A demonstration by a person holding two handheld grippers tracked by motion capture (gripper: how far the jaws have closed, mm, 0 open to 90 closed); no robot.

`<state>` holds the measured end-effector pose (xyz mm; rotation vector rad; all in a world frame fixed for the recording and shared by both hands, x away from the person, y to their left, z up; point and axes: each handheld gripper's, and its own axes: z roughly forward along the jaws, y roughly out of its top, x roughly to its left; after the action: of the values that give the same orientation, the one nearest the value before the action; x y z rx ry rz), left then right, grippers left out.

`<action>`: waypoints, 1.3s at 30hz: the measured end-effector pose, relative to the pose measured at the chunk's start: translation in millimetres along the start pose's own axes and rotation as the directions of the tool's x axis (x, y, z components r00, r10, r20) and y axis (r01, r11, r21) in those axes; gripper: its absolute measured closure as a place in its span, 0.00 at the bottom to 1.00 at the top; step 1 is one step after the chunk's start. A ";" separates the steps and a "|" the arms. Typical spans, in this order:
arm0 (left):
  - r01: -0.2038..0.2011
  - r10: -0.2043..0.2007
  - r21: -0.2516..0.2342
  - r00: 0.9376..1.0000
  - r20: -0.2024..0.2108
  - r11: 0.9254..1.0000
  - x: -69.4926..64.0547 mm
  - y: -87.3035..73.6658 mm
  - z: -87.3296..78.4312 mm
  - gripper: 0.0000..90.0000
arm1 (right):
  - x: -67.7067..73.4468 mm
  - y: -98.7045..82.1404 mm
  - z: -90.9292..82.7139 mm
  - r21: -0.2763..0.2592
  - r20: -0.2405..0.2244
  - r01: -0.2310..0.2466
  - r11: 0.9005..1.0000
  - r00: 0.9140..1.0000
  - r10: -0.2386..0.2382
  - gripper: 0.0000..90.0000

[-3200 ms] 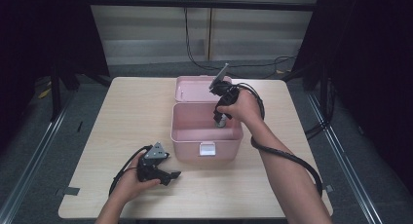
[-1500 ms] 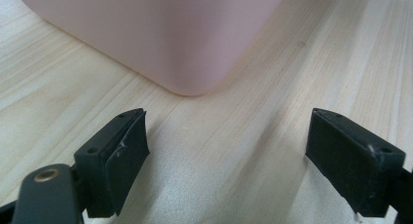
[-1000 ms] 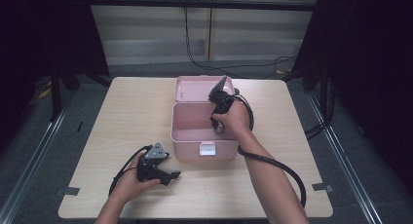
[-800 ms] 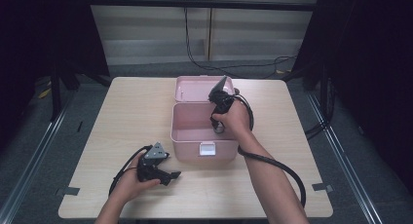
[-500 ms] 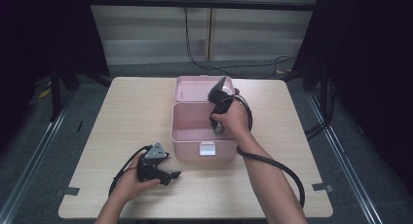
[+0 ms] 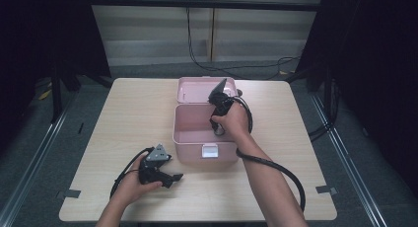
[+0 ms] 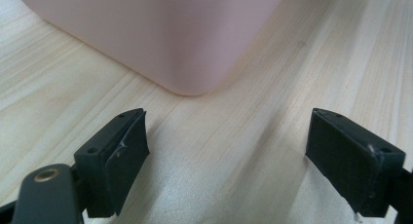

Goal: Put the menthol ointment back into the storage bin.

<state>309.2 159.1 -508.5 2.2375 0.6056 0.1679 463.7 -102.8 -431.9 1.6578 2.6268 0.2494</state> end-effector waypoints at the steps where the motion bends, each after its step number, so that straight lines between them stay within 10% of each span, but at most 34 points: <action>1: -0.001 0.001 0.001 1.000 0.000 1.000 0.1 0.0 -0.1 0.17 | 0.5 0.4 0.0 0.002 0.001 -0.005 1.000 1.000 0.005 0.56; 39: -0.002 0.002 0.001 1.000 -0.001 1.000 -0.1 0.0 0.0 0.17 | 2.2 1.0 6.9 -0.001 -0.007 -0.049 0.999 0.999 0.049 0.52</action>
<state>309.1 159.0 -508.5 2.2396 0.6037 0.1695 464.4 -99.6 -438.4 1.7253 2.5926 0.2586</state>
